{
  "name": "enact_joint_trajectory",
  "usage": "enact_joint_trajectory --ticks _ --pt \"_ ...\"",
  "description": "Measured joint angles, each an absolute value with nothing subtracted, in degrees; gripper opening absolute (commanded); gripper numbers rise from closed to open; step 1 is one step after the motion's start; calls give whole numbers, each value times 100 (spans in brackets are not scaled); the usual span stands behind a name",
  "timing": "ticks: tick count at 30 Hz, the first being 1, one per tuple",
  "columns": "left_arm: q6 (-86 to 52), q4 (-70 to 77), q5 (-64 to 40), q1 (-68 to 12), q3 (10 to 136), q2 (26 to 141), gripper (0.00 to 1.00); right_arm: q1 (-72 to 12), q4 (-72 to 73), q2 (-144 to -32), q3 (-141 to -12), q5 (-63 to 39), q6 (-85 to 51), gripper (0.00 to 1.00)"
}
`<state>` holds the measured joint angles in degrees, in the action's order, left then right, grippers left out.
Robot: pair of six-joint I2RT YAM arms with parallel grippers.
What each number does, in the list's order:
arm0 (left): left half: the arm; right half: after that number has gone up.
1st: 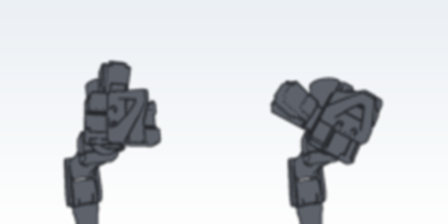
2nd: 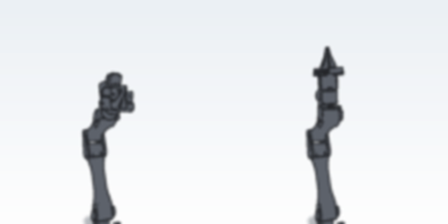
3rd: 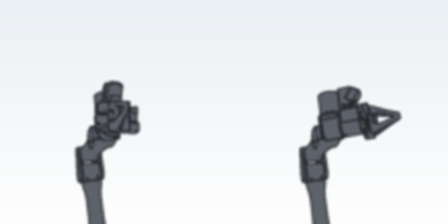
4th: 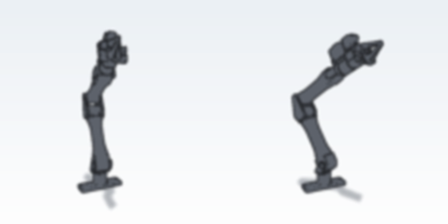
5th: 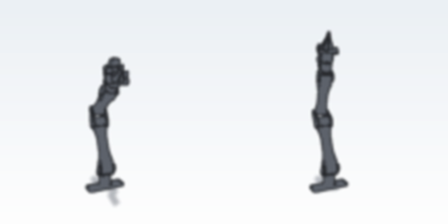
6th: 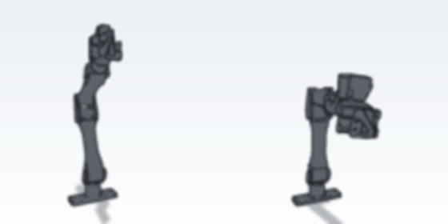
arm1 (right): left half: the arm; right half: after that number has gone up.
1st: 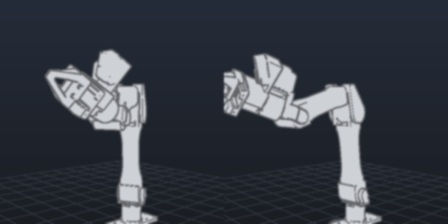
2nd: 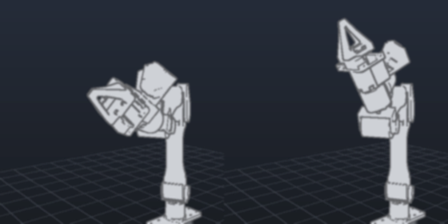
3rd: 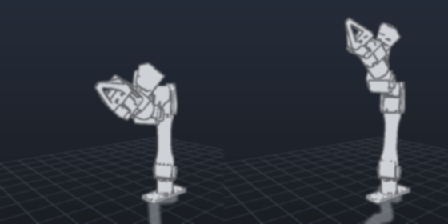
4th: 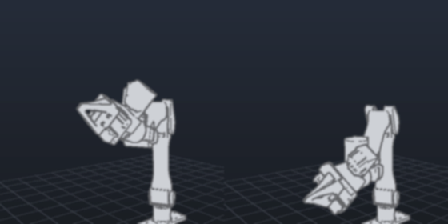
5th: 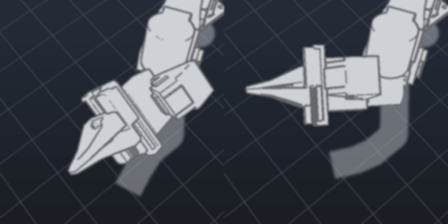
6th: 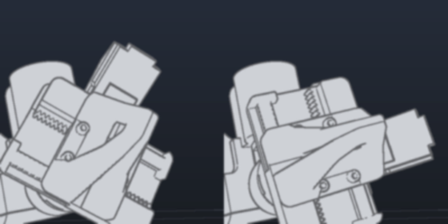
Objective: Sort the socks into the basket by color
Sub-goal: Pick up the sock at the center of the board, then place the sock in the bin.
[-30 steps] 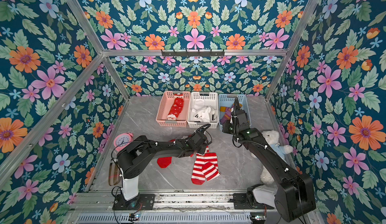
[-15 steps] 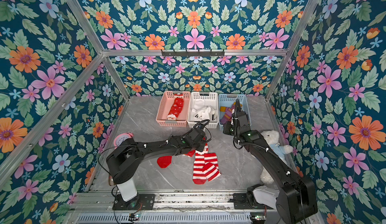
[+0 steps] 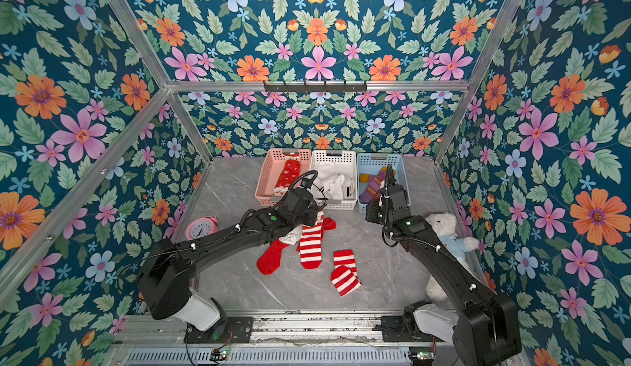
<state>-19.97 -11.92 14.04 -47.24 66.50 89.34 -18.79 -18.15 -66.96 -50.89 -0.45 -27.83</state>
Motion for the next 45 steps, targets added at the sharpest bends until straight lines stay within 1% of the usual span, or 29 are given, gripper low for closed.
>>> enact_joint_trajectory --ticks 10,18,27,45 --pt "-1719 -1118 1306 -3583 7286 8711 0 -1879 -1817 -6615 -4987 -47 -2805 38" --pt "-1334 -886 1186 -3044 8254 9094 0 -1879 -1822 -6521 -4877 -45 -2823 38" --pt "-1149 -539 878 -2727 9067 9819 0 -1879 -1835 -6482 -4783 19 -2825 39" --pt "-1363 165 185 -1907 9533 11568 0 -1879 -1863 -6617 -4729 60 -2825 39"
